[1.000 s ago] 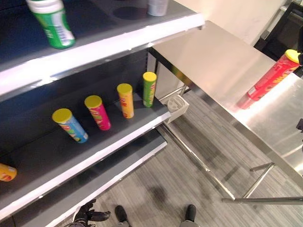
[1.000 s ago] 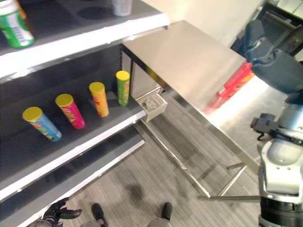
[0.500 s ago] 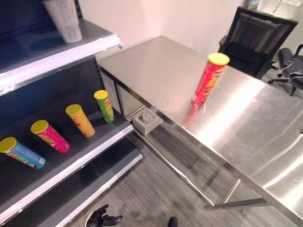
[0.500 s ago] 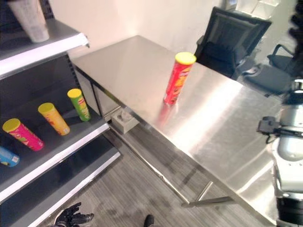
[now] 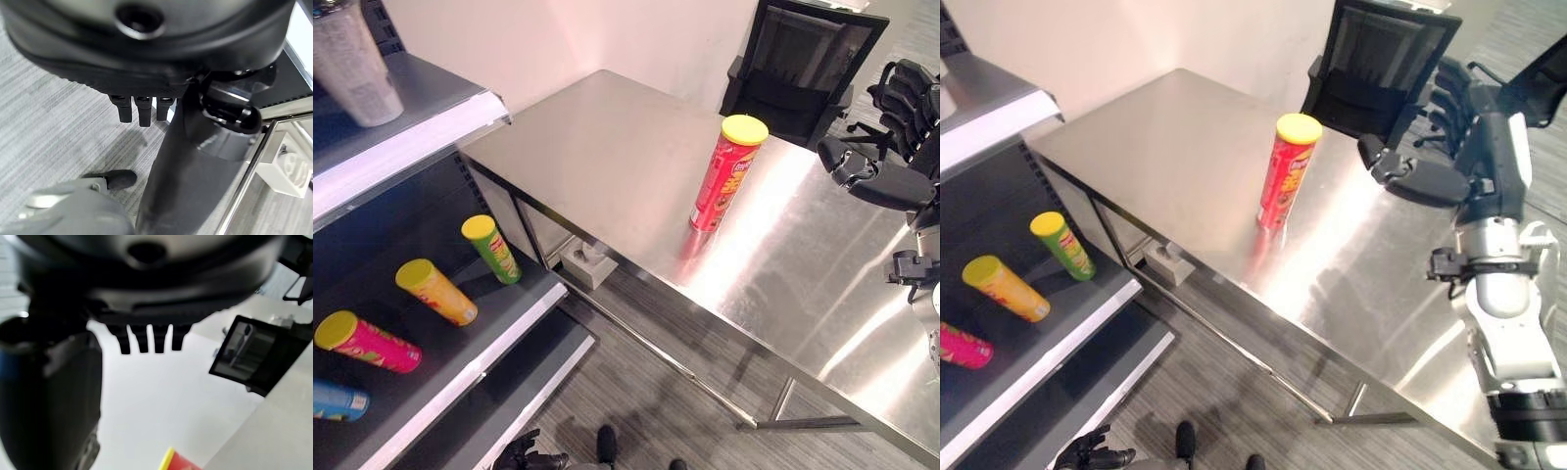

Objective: Put the goods on the table back onto the shelves and tidy them up.

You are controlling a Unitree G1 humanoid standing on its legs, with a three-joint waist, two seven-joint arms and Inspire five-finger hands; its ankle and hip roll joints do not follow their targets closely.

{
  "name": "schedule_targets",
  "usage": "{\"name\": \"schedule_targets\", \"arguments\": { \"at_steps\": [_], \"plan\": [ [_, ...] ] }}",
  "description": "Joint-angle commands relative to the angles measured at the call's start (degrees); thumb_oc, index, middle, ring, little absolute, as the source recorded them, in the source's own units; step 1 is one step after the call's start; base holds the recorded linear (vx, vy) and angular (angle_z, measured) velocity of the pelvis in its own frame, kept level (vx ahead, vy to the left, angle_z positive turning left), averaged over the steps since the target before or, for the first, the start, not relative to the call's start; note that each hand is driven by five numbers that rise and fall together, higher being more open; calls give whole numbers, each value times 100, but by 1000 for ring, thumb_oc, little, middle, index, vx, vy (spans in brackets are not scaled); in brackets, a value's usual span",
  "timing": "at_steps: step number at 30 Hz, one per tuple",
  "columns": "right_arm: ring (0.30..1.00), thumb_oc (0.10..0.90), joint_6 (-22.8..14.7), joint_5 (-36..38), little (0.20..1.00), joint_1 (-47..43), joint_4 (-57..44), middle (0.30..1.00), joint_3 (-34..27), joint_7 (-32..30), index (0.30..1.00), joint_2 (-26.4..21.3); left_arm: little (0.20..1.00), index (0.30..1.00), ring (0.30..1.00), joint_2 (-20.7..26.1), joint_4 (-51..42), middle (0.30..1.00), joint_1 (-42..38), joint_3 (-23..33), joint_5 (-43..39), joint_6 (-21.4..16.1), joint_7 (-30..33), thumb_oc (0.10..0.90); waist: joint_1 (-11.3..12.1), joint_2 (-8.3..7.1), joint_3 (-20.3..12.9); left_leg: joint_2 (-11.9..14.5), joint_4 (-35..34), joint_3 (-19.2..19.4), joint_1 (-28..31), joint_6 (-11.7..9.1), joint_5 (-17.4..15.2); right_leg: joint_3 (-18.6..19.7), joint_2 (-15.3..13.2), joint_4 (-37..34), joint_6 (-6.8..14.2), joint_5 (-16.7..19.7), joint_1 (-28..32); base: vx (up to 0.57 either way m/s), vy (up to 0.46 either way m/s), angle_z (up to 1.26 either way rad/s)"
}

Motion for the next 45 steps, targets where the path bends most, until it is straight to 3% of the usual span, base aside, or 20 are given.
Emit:
{"name": "schedule_targets", "arguments": {
  "at_steps": [1, 2, 4, 6, 7, 8, 9, 12, 13, 24, 32, 45],
  "plan": [
    [900, 800, -373, -232, 900, -1063, -192, 900, -358, -61, 900, -278, 900, 900, 900, 242, -94, 900, 0, -8, 156, -161, -65, 800, 357, -157, -5, 193, 23, 86, 309, -321, -662, 108, -22, 1459, 190, 360, -806, 15, 61, -15],
    [900, 800, -368, -290, 900, -1019, -176, 900, -370, -33, 900, -290, 900, 900, 900, 292, -141, 900, 6, -4, 195, -172, -61, 800, 365, -129, 43, 259, 23, 21, 345, -322, -682, 173, -161, 1831, 234, 474, -1034, 4, 30, -20],
    [900, 800, -377, -279, 900, -1006, -158, 900, -377, -10, 900, -297, 900, 900, 900, 309, -151, 900, 19, -3, 208, -180, -61, 800, 388, -132, 23, 301, 23, 16, 358, -346, -728, 143, -314, 1774, 205, 438, -1075, 38, -66, -10],
    [900, 800, -378, -224, 900, -1058, -112, 900, -311, 33, 900, -359, 900, 900, 900, 339, -218, 900, -24, -21, 181, -212, -52, 800, 449, -133, 7, 415, 23, -60, 356, -449, -787, 86, -630, 1210, 130, 429, -1100, 79, -200, 23],
    [900, 800, -387, -301, 900, -1138, 99, 900, -189, -111, 900, -520, 900, 900, 900, 395, -206, 900, -84, -69, 174, -204, 6, 800, 425, -230, 10, 428, 23, -125, 351, -561, -861, 162, -738, 222, 156, 594, -987, 81, -203, 9],
    [900, 800, -402, -303, 900, -1182, 132, 900, -145, -121, 900, -529, 900, 900, 900, 386, -202, 900, -85, -62, 174, -205, 8, 800, 403, -209, 26, 443, 23, -139, 374, -564, -868, 128, -717, 108, 155, 647, -901, 132, -249, 1],
    [900, 800, -221, -350, 900, -1091, -81, 900, -189, 114, 900, -598, 900, 900, 900, 398, -212, 900, -68, 20, 195, -223, -20, 800, 420, -402, -135, 411, 26, -151, 398, -599, -891, 236, -722, -430, 271, 667, -617, 82, -112, 24],
    [900, 800, -251, -272, 900, -884, -195, 900, -372, 92, 900, -508, 900, 900, 900, 390, -215, 900, -55, 79, 189, -231, -2, 800, 411, -462, -203, 420, 24, -155, 426, -623, -890, 195, -685, -505, 303, 775, -546, 114, -150, 51],
    [900, 800, -345, -111, 900, -792, -342, 900, -464, 208, 900, -485, 900, 900, 900, 325, -195, 900, 4, 96, 167, -234, -54, 800, 415, -485, -325, 554, 23, -206, 474, -724, -903, 156, -567, -721, 279, 833, -351, 143, -247, 41],
    [900, 800, -269, 177, 900, -755, -440, 900, -54, 705, 900, -1077, 900, 900, 900, 154, -42, 900, 142, 1, 256, -223, -133, 800, 409, -435, -457, 871, 23, -337, 523, -966, -870, -136, -313, -1048, 131, 609, 76, 38, -92, 9],
    [900, 800, -331, 335, 900, -976, -601, 900, 236, 859, 900, -1060, 900, 900, 900, 99, 31, 900, 169, -61, 302, -242, -157, 800, 424, -383, -491, 888, 23, -261, 559, -989, -885, -190, -324, -1048, 129, 577, 126, 0, 0, 0],
    [900, 800, 71, -178, 900, -1684, -111, 900, 1624, 1065, 900, -1406, 900, 900, 900, 124, 49, 900, 117, -93, 286, -262, -125, 800, 495, -373, -470, 774, 23, -224, 532, -944, -904, -288, -489, -1048, 188, 673, 133, 2, 24, 0]
  ]
}}
